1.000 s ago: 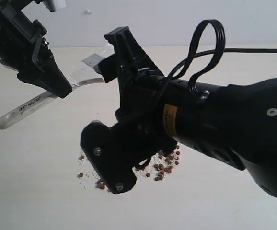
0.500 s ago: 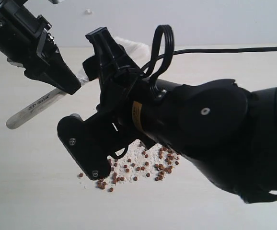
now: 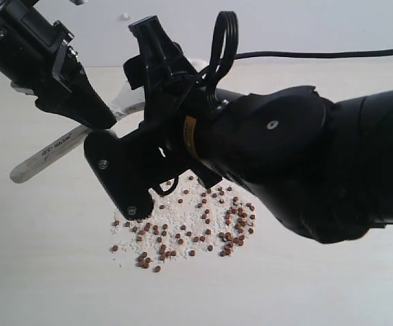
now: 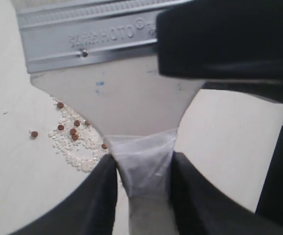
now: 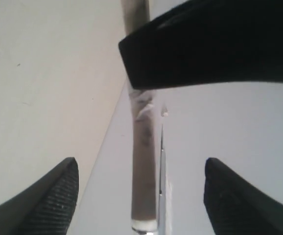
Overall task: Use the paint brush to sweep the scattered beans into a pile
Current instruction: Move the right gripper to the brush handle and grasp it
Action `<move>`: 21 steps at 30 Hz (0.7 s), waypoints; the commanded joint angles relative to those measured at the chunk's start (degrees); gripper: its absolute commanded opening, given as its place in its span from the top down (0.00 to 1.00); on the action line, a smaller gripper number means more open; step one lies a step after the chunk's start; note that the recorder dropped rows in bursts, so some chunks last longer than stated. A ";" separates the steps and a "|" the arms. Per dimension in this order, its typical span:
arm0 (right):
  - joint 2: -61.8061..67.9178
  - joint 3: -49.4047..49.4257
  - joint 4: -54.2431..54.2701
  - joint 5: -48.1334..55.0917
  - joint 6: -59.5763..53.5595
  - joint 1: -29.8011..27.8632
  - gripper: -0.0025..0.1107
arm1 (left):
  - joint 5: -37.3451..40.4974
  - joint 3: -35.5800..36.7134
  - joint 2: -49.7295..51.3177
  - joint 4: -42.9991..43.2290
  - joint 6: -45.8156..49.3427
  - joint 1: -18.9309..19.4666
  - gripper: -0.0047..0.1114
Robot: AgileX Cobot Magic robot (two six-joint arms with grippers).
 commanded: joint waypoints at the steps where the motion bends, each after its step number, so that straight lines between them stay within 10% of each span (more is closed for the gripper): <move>1: 0.05 -0.43 0.03 -3.97 -0.33 -1.95 0.39 | 0.07 -0.62 -0.20 -1.34 0.22 0.02 0.96; 21: 5.58 -4.77 0.03 -1.66 -2.85 -2.31 0.51 | 0.07 -0.51 -0.20 -3.12 0.88 0.02 0.96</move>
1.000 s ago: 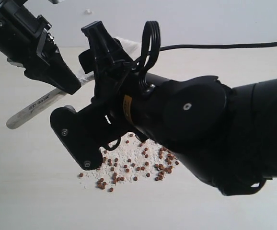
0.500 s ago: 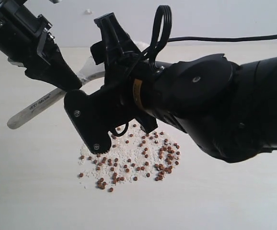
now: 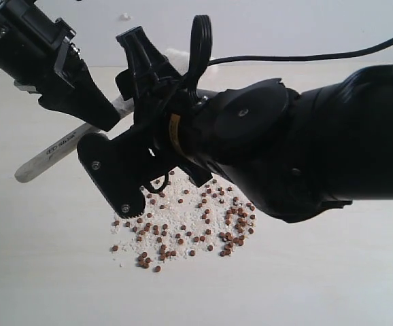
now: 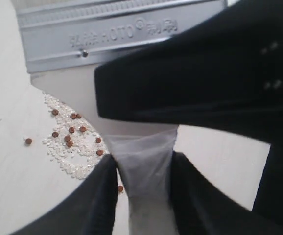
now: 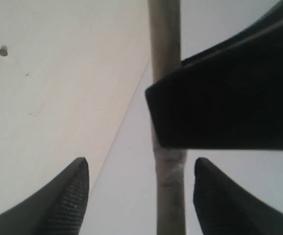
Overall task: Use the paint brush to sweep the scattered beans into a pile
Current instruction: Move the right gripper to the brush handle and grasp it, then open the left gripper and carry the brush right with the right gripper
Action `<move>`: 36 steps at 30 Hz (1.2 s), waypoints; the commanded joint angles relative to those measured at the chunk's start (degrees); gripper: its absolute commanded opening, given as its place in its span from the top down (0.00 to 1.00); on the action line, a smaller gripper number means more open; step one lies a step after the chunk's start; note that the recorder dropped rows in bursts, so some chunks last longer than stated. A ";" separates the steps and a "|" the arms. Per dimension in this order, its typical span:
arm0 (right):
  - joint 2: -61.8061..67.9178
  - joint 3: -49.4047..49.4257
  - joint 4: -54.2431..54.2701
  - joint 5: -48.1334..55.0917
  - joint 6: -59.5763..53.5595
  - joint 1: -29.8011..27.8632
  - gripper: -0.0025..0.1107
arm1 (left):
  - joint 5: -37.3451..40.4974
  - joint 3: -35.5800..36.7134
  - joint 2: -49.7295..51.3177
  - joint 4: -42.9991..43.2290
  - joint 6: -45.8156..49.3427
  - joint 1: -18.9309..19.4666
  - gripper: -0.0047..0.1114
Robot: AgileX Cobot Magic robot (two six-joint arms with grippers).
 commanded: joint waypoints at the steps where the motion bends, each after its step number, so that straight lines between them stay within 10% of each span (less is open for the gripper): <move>1: 1.40 -1.59 -0.09 2.40 -0.40 -0.43 0.54 | 0.07 -0.51 -0.20 -1.47 0.66 0.02 0.96; 19: 1.66 -1.69 -0.09 3.19 -0.29 -2.03 0.98 | 0.07 -0.51 -0.20 -1.47 0.91 0.02 0.96; 36: 1.66 -1.69 -0.09 3.10 4.95 -2.03 0.98 | 0.07 -0.51 -0.20 -1.30 3.37 0.02 0.89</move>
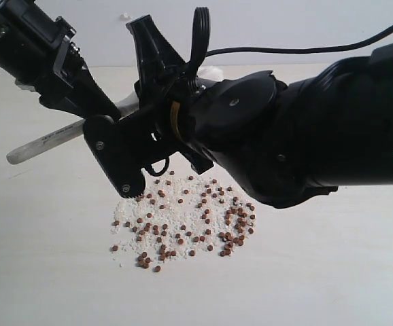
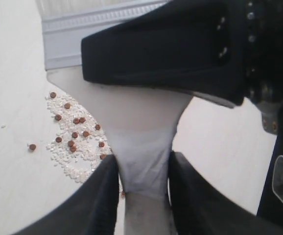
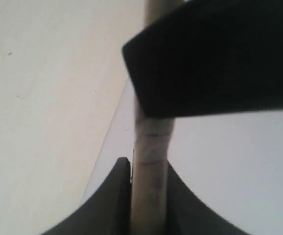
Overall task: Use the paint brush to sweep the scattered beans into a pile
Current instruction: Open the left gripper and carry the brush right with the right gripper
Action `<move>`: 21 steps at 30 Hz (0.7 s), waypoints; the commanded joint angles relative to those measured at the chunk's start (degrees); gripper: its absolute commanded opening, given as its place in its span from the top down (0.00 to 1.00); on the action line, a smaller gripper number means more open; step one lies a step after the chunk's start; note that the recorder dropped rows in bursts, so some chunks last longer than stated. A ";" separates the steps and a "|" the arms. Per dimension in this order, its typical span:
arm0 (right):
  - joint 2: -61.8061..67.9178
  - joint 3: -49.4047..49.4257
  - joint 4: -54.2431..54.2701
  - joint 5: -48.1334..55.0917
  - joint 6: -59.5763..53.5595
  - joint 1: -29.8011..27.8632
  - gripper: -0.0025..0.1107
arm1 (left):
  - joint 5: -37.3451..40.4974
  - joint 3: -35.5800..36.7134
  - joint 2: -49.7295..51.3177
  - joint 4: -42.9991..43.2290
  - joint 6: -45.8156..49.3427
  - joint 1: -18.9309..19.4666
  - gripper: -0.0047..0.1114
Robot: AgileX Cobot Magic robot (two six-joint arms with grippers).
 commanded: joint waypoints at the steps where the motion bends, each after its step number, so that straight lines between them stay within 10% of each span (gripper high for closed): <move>1: 0.17 -0.24 0.22 0.26 4.50 -0.41 0.98 | 0.40 -0.51 -0.20 -0.05 1.40 0.02 0.85; 10: 0.17 -0.24 2.83 0.15 6.09 -0.41 0.98 | -8.34 -0.51 -1.56 6.08 1.73 0.02 0.23; 21: 0.17 -0.24 23.95 -0.05 4.82 -0.41 0.98 | -27.10 -0.51 -11.56 7.24 9.30 0.02 0.22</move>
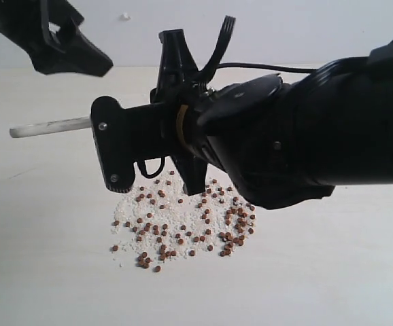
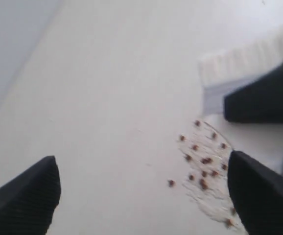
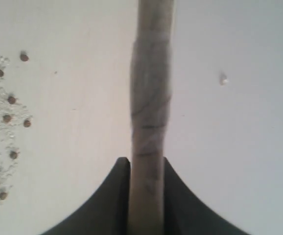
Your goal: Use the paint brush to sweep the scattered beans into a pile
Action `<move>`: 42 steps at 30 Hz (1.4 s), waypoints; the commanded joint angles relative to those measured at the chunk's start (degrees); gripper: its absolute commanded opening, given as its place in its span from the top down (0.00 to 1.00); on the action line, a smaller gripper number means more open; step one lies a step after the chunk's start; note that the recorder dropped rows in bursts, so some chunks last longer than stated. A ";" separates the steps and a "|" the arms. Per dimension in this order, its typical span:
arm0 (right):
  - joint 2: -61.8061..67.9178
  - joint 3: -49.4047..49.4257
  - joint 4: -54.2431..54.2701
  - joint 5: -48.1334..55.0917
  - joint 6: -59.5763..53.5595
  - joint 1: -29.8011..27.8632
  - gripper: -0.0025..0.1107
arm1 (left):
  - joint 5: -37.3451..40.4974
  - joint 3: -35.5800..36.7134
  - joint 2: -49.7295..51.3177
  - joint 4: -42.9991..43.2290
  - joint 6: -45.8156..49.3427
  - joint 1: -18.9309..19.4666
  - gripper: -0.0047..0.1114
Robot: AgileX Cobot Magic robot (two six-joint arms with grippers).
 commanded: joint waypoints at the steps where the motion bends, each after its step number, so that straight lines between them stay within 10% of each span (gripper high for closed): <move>1: 0.05 -0.24 11.77 0.08 -0.76 -0.23 0.98 | -8.48 -0.51 -5.23 -0.18 4.62 0.02 0.22; 7: -1.55 -3.13 40.74 -0.62 -10.81 -6.66 0.98 | -12.79 -0.51 -9.49 -0.37 6.45 0.02 0.22; 15: -6.03 -6.76 126.28 5.38 -83.85 -30.59 0.98 | -11.73 -0.51 -9.23 -2.41 7.95 0.02 0.22; 19: -6.03 -6.92 147.94 18.90 -105.54 -41.94 0.98 | -11.03 -0.26 -5.94 -3.17 7.95 0.02 0.22; 23: -6.03 -6.92 159.99 36.91 -124.43 -49.05 0.98 | -4.16 -0.26 0.02 -9.44 13.55 0.02 0.22; 42: 5.89 -6.92 164.47 40.23 -133.15 -52.26 0.98 | 10.97 -4.26 3.12 -27.77 18.89 0.02 0.22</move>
